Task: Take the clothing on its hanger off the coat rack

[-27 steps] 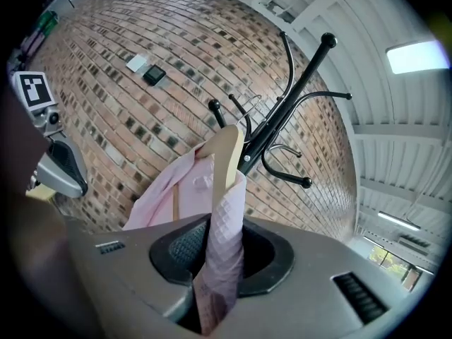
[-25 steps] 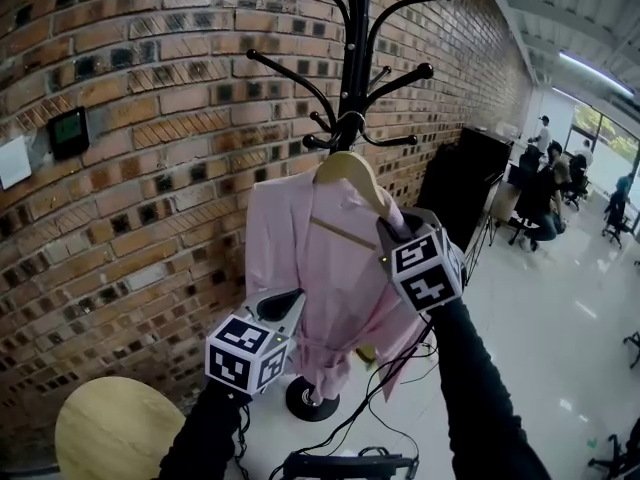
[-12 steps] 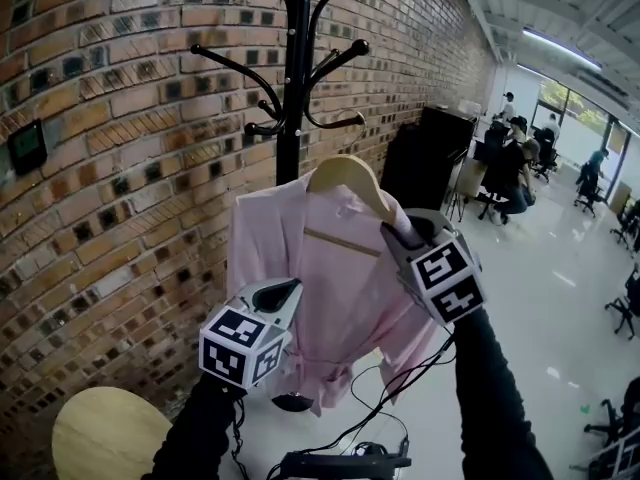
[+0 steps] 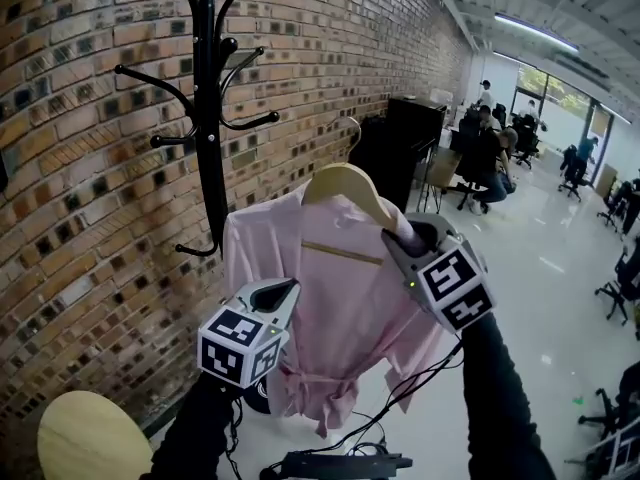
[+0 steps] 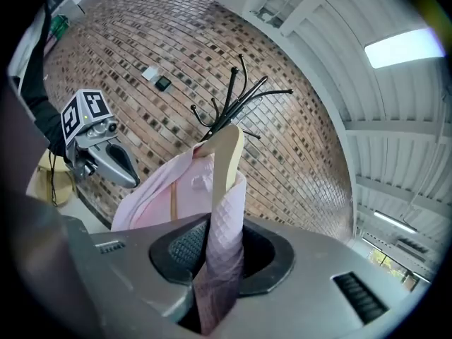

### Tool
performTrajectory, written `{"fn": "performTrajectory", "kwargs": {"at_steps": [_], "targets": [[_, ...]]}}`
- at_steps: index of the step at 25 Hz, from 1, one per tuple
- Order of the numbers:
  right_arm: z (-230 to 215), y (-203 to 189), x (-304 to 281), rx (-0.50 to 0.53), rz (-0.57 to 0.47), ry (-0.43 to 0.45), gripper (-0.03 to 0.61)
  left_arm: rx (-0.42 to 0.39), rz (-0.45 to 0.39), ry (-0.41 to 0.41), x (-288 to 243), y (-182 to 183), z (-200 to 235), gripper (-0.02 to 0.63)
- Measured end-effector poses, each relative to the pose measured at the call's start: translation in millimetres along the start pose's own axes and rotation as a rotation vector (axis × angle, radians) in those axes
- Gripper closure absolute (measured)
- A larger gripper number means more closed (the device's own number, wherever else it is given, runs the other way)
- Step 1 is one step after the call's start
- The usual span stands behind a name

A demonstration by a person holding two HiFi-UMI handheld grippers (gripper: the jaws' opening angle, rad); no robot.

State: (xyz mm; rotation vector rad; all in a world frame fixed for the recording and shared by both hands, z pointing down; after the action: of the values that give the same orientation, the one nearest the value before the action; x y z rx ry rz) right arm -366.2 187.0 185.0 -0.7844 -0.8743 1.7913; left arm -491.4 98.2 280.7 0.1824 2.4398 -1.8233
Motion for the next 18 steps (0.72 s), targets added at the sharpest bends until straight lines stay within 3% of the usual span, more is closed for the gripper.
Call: {"fn": "performTrajectory", "kwargs": {"at_steps": [8, 18], "targets": [[-117, -70, 39, -0.002, -0.026, 0.025, 0.502, 0.021, 0.020, 0.048, -102, 36, -68, 0.614], [-207, -116, 14, 0.037, -0.015, -0.002, 0.502, 0.007, 0.039, 0.096, -179, 63, -71, 0.614]]}}
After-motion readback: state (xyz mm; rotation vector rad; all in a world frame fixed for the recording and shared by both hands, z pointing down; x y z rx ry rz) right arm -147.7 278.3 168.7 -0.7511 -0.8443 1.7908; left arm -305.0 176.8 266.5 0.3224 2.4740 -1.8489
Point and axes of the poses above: the fingertips, and each gripper's own axes: x backward along the fingers, z to its left, y out of its top, the point moved 2 cm from there along x, backward along the fingers, and after that the axes turned 9 degrees about -x, right-handed, at the moved point
